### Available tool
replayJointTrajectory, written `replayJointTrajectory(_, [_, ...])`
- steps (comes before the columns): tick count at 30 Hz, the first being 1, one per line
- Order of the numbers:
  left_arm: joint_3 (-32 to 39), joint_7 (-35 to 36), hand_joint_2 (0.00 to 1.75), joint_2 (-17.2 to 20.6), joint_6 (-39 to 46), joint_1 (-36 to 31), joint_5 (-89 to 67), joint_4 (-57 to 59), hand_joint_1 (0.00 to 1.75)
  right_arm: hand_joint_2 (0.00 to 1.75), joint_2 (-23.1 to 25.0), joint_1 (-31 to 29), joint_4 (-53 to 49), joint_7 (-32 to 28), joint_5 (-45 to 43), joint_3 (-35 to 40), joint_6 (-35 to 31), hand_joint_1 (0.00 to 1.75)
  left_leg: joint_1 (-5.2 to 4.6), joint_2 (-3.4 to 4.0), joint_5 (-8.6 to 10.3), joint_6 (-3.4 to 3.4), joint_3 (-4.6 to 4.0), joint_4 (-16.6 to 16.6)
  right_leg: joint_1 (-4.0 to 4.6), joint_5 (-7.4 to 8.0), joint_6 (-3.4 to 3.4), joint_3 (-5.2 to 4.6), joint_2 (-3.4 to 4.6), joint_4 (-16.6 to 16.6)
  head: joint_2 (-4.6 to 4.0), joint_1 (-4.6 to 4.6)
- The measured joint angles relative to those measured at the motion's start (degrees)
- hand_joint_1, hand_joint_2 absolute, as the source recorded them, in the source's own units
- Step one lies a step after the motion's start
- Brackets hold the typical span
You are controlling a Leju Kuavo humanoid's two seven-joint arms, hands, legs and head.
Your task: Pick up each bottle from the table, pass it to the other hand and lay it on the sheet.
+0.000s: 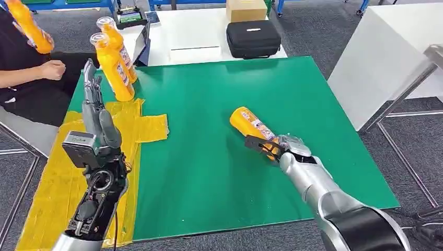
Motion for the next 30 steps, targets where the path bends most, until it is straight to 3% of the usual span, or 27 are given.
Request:
replayJointTrajectory(10, [0.9, 0.5, 0.0, 0.4, 0.0, 1.8, -0.5, -0.6, 0.0, 1.75, 3.1, 1.8, -3.2, -9.8, -1.5, -1.1, -6.0, 1.75, 0.04, 0.18, 0.16, -0.08, -0.49, 0.0, 0.01, 0.14, -0.09, -0.53, 0.13, 0.1, 0.0, 0.0])
replayJointTrajectory(20, [3.0, 7.5, 0.0, 0.4, -10.4, 2.5, 8.4, 0.1, 0.0, 1.75, 5.1, 5.3, -10.8, -10.9, -2.4, 1.4, -9.8, 1.75, 0.03, 0.18, 0.16, -0.08, -0.89, 0.0, 0.01, 0.13, -0.09, -0.93, 0.13, 0.1, 0.0, -0.02])
replayJointTrajectory(21, [3.1, 7.6, 1.75, 0.4, -10.7, 2.5, 8.7, 0.2, 0.0, 1.75, 5.1, 5.4, -11.3, -10.9, -2.4, 1.9, -9.8, 1.75, 0.03, 0.17, 0.16, -0.08, -0.9, 0.0, 0.0, 0.13, -0.09, -0.93, 0.13, 0.1, 0.0, 0.0])
replayJointTrajectory(30, [4.6, 11.5, 1.75, 0.4, -15.9, 2.4, 14.5, 2.2, 0.0, 1.75, 5.1, 6.5, -14.5, -10.5, -3.1, 3.3, -11.0, 1.75, 0.03, 0.17, 0.16, -0.08, -0.94, 0.0, 0.0, 0.14, -0.09, -0.98, 0.13, 0.1, 0.0, 0.0])
